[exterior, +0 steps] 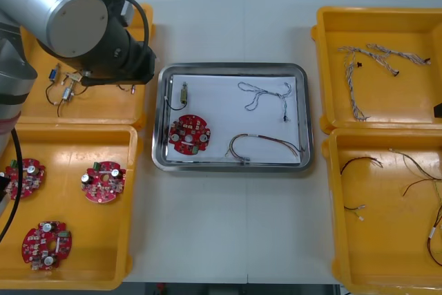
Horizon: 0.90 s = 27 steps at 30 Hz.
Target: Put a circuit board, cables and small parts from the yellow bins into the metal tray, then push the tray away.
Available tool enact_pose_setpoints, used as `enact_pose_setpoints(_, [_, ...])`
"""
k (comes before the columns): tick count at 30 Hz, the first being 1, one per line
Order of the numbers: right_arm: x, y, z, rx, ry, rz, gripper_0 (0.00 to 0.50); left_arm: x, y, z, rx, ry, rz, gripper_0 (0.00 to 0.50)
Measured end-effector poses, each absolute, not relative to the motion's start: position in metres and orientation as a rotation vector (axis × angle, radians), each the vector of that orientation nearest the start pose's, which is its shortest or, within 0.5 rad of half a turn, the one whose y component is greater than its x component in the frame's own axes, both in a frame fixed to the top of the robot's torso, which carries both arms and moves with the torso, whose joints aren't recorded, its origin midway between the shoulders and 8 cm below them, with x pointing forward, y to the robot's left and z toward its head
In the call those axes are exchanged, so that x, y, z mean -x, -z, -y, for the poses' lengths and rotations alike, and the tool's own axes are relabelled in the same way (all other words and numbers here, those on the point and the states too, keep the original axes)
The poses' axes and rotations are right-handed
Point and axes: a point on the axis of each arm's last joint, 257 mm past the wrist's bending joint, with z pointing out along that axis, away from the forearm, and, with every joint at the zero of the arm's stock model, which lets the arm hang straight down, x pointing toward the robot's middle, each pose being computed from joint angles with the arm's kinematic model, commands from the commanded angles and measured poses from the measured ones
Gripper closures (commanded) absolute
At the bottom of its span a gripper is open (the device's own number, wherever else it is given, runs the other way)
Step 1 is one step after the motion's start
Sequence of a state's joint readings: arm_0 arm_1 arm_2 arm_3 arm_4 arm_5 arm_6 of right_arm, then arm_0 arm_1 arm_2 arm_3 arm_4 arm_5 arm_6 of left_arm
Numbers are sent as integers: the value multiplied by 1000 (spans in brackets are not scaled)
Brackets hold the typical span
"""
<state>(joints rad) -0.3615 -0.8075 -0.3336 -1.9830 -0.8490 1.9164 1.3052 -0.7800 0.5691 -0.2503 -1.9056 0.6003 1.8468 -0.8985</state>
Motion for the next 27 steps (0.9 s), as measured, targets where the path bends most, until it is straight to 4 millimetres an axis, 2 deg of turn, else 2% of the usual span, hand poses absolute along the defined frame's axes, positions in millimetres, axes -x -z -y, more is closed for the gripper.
enact_pose_setpoints(13, [-422,121,393,-99,-36,-2622,0,-540,129,-112,-39,62,-2495,500])
enact_pose_setpoints(21, [-422,121,393,-98,-36,-2622,0,-560,146,-87,-38,53,-2480,500])
enact_pose_setpoints(27, [-422,121,393,-98,-36,-2622,0,-563,163,-71,-60,56,-2491,500])
